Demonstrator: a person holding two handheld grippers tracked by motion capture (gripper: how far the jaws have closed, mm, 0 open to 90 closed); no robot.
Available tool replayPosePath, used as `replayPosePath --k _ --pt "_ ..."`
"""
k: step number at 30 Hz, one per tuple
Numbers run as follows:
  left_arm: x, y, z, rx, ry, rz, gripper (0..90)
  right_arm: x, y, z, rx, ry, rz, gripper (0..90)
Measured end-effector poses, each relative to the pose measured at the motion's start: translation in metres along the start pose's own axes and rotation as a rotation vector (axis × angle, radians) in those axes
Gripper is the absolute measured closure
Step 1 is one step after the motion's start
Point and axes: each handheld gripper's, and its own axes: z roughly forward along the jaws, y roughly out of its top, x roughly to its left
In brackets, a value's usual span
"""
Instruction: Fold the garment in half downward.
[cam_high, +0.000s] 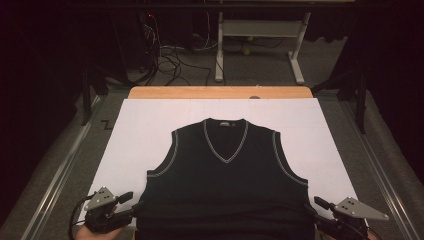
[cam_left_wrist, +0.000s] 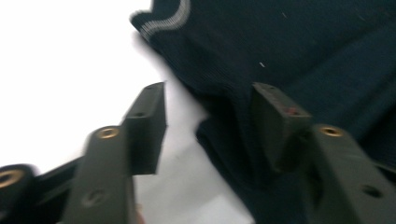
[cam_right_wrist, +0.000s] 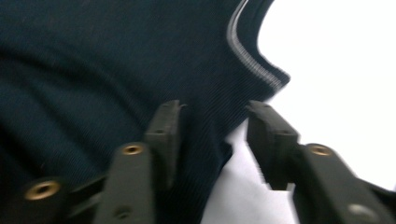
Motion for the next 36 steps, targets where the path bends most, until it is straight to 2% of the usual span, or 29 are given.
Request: replayPosePath --k 3,7,9,10,11,13,15,17,19,21,26,30,36 --pt "0.002 0.006 -0.003 -0.071 -0.005 0.019 35.0 -0.004 0.004 0.001 -0.043 -0.002 0.022 41.8" --pt "0.006 0.021 -0.002 -0.143 -0.039 0.000 30.3 -0.010 0.014 0.005 -0.100 0.003 0.056 31.3" --pt "0.007 0.032 0.001 -0.168 -0.055 -0.012 24.6 -0.014 0.022 0.010 -0.115 0.000 0.059 21.8" --pt "0.008 0.039 0.002 -0.177 -0.057 0.001 23.4 -0.015 0.027 0.014 -0.122 -0.016 0.053 16.4" --pt "0.009 0.046 0.005 -0.189 -0.046 0.010 20.4 -0.016 0.032 0.017 -0.125 -0.031 0.052 13.5" --pt "0.012 0.061 0.012 -0.197 -0.015 0.018 10.6 -0.020 0.042 0.025 -0.131 -0.032 0.053 5.6" --pt "0.015 0.075 0.021 -0.205 -0.006 0.016 4.7 -0.023 0.054 0.038 -0.125 -0.036 0.060 0.0" --pt "0.016 0.089 0.032 -0.193 0.000 0.019 0.0 -0.026 0.062 0.048 -0.127 -0.034 0.061 0.0" --pt "0.017 0.096 0.039 -0.188 -0.009 0.027 0.0 -0.029 0.070 0.057 -0.128 -0.036 0.060 0.0" --pt "0.018 0.103 0.048 -0.179 0.000 0.035 0.0 -0.031 0.076 0.065 -0.119 -0.039 0.052 0.0" --pt "0.022 0.115 0.062 -0.193 -0.010 -0.018 0.0 -0.036 0.089 0.081 -0.115 -0.056 0.051 0.0" --pt "0.025 0.125 0.070 -0.180 -0.023 -0.038 0.0 -0.039 0.098 0.090 -0.106 -0.068 0.050 0.0" --pt "0.033 0.144 0.083 -0.150 -0.013 -0.052 0.0 -0.042 0.108 0.107 -0.071 -0.080 0.034 0.0"
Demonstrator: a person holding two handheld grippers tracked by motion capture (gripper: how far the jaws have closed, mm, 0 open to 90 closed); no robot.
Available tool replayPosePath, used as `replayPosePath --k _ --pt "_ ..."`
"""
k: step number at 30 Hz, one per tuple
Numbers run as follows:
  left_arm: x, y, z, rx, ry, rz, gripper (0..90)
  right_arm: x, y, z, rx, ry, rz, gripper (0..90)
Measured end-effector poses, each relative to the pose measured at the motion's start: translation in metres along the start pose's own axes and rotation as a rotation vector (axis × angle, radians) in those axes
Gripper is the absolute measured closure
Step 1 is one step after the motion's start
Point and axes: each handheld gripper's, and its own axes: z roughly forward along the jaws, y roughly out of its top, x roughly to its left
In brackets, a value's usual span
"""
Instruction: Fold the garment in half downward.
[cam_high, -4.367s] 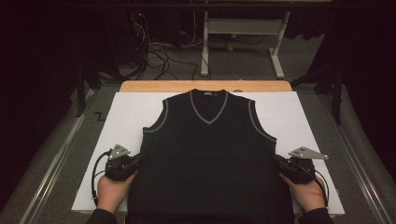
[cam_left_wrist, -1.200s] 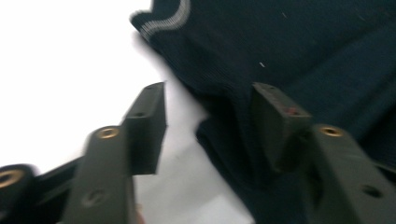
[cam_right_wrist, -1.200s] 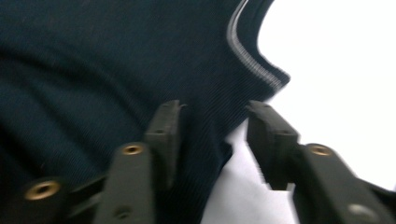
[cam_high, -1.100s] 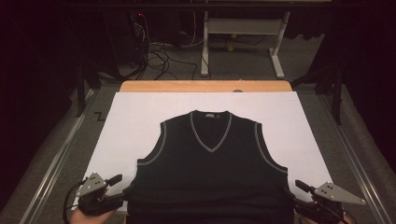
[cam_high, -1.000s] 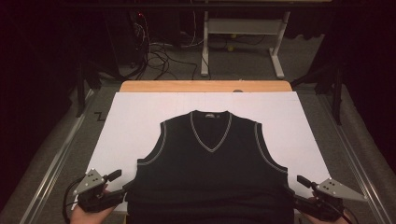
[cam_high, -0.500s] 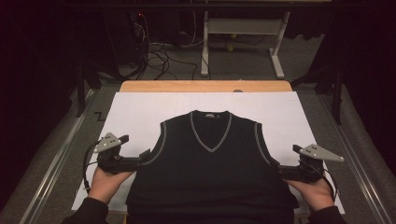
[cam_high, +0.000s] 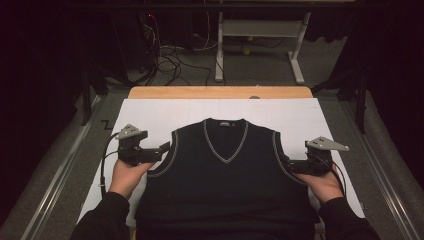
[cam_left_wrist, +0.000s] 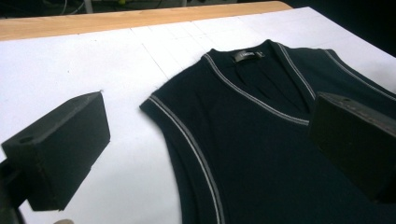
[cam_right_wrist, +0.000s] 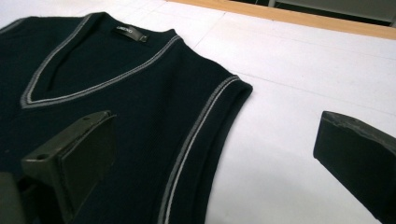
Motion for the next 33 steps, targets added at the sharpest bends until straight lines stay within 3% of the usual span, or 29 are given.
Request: replayPosePath --k 3,13,19,21,22,24,28,30,33 --pt "0.004 0.007 0.009 0.005 -0.019 -0.028 0.3 -0.003 0.003 0.009 0.014 0.001 0.010 0.1" --pt "0.016 0.018 0.047 0.081 0.054 -0.025 1.6 -0.007 0.012 0.038 0.068 0.022 0.021 0.1" --pt "0.026 0.010 0.073 0.153 0.081 -0.108 1.9 -0.010 0.014 0.060 0.098 -0.005 0.032 0.7" --pt "0.027 0.008 0.080 0.186 0.090 -0.140 7.8 -0.012 0.015 0.068 0.127 -0.019 0.034 2.0" --pt "0.027 0.007 0.084 0.193 0.086 -0.166 13.0 -0.012 0.016 0.071 0.144 -0.019 0.035 3.0" --pt "0.027 0.006 0.091 0.210 0.083 -0.175 13.9 -0.016 0.019 0.078 0.168 -0.007 0.059 8.4" --pt "0.023 0.006 0.105 0.270 0.119 -0.184 22.2 -0.022 0.023 0.090 0.193 -0.066 0.081 18.4" --pt "0.021 0.005 0.111 0.313 0.146 -0.207 25.0 -0.024 0.022 0.093 0.202 -0.069 0.106 27.5" --pt "0.016 0.006 0.115 0.313 0.183 -0.185 29.0 -0.025 0.020 0.098 0.215 -0.044 0.125 32.6"
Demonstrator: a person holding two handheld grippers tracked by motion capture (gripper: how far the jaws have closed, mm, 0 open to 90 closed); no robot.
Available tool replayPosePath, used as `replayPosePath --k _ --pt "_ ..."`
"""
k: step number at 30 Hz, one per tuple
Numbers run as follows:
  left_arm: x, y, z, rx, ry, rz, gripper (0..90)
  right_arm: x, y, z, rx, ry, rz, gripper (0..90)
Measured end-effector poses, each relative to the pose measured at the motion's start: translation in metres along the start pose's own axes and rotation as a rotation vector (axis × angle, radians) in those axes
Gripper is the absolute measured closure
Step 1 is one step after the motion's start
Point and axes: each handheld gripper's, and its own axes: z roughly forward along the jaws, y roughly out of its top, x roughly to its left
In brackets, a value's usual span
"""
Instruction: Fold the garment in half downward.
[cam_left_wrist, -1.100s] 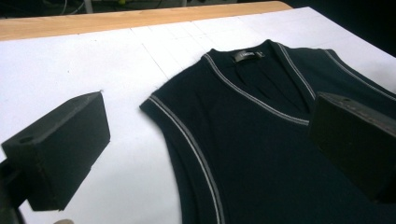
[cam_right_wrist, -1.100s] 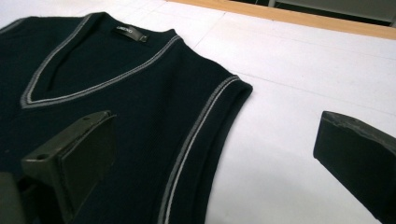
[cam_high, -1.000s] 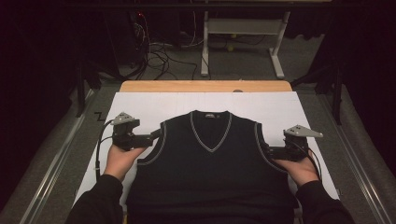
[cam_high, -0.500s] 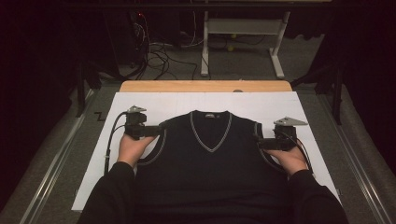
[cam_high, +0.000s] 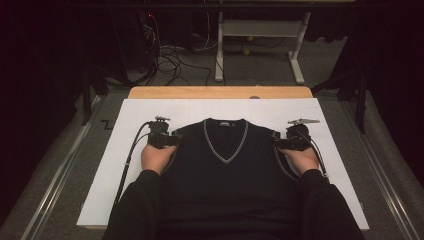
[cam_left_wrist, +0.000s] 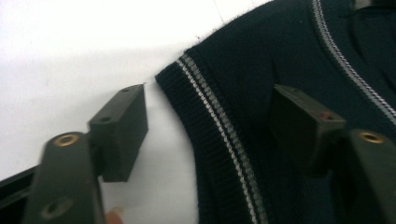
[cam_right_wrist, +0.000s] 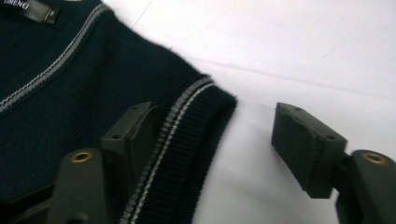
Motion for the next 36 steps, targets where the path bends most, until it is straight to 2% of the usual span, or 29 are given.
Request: replayPosePath --k 3,6,8,11,13,15,17,19,22,24,32,36 --pt "-0.004 0.002 0.001 0.014 0.015 0.011 37.2 0.008 0.000 0.002 0.006 -0.023 -0.040 37.9" --pt "-0.007 0.002 0.002 0.016 0.015 0.015 45.7 0.019 0.001 0.002 0.009 -0.026 -0.082 51.2" --pt "-0.008 0.001 0.002 0.013 0.027 0.010 51.2 0.022 0.002 0.002 0.016 -0.025 -0.075 58.6" --pt "-0.009 -0.001 0.002 0.017 -0.009 0.036 65.7 0.026 0.001 0.002 0.019 -0.011 -0.077 69.5" --pt "-0.012 -0.001 0.002 0.021 -0.015 0.058 69.9 0.028 0.001 0.001 0.024 0.011 -0.085 78.0" --pt "-0.012 -0.001 0.001 0.016 -0.018 0.068 71.4 0.030 0.001 0.001 0.030 0.015 -0.109 79.5" --pt "-0.011 -0.001 -0.003 -0.014 -0.029 0.077 71.7 0.030 0.001 0.000 0.028 0.012 -0.116 79.7" --pt "-0.011 0.001 -0.010 -0.063 -0.042 0.078 71.9 0.032 0.002 -0.003 0.018 -0.012 -0.140 79.7" --pt "-0.012 0.008 -0.026 -0.140 -0.068 0.081 72.1 0.030 0.005 -0.012 -0.019 -0.030 -0.157 79.6" --pt "-0.014 0.013 -0.035 -0.173 -0.064 0.101 72.1 0.028 0.008 -0.019 -0.046 -0.031 -0.152 79.6" --pt "-0.020 0.033 -0.065 -0.288 -0.067 0.118 72.1 0.022 0.031 -0.050 -0.145 -0.068 -0.150 79.6" --pt "-0.021 0.047 -0.084 -0.343 -0.059 0.125 72.0 0.023 0.048 -0.069 -0.222 -0.085 -0.152 79.5"
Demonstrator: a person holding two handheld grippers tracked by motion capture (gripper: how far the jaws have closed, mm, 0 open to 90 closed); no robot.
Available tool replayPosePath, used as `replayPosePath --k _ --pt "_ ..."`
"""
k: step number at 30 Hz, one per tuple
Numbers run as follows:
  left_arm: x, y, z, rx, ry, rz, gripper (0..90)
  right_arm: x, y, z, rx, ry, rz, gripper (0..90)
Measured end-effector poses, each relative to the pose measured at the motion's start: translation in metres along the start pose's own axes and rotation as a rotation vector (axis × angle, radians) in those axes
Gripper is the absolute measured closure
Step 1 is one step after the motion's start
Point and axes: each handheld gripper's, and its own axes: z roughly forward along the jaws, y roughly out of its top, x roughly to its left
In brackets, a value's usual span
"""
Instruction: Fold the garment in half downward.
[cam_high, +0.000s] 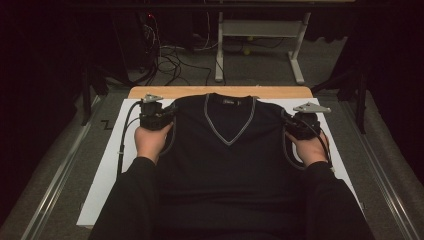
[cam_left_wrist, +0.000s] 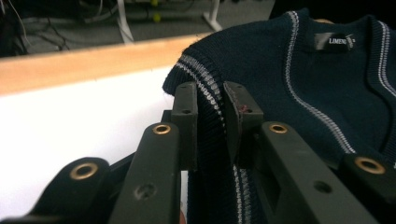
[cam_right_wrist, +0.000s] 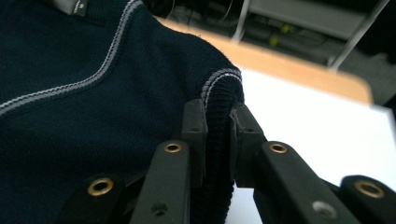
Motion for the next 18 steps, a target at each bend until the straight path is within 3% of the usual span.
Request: replayPosePath --k 9,13,18 --pt "-0.002 0.031 -0.029 -0.105 -0.004 0.014 72.0 0.001 0.037 -0.026 -0.120 -0.031 -0.028 79.4" --pt "-0.001 0.030 -0.033 -0.096 -0.007 0.026 71.9 0.004 0.042 -0.032 -0.137 -0.030 -0.042 79.4" --pt "-0.004 0.012 -0.035 -0.062 -0.030 0.043 71.9 0.007 0.033 -0.032 -0.118 -0.007 -0.045 79.4"
